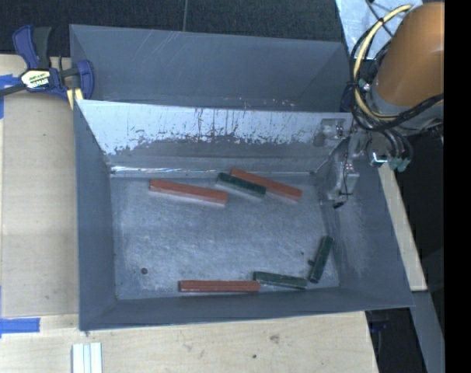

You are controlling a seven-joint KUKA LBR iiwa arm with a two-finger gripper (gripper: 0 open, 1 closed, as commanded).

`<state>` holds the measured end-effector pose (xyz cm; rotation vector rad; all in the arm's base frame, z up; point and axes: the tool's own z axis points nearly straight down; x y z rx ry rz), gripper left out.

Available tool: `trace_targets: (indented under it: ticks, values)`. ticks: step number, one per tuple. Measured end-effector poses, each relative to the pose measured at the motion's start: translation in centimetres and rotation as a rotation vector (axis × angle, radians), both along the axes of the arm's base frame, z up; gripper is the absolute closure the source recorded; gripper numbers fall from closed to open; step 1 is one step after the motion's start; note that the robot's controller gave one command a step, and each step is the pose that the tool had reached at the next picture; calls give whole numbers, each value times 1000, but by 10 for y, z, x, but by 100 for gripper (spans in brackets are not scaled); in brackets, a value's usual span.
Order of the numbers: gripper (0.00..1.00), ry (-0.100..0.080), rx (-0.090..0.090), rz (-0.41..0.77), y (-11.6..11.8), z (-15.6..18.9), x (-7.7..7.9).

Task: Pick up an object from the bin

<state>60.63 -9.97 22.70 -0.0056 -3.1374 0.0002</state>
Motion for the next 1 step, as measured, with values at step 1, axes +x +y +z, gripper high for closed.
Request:
trace_targets:
  ticks: [1]
  values:
    - [0, 0, 1, 82, -14, -118, 8]
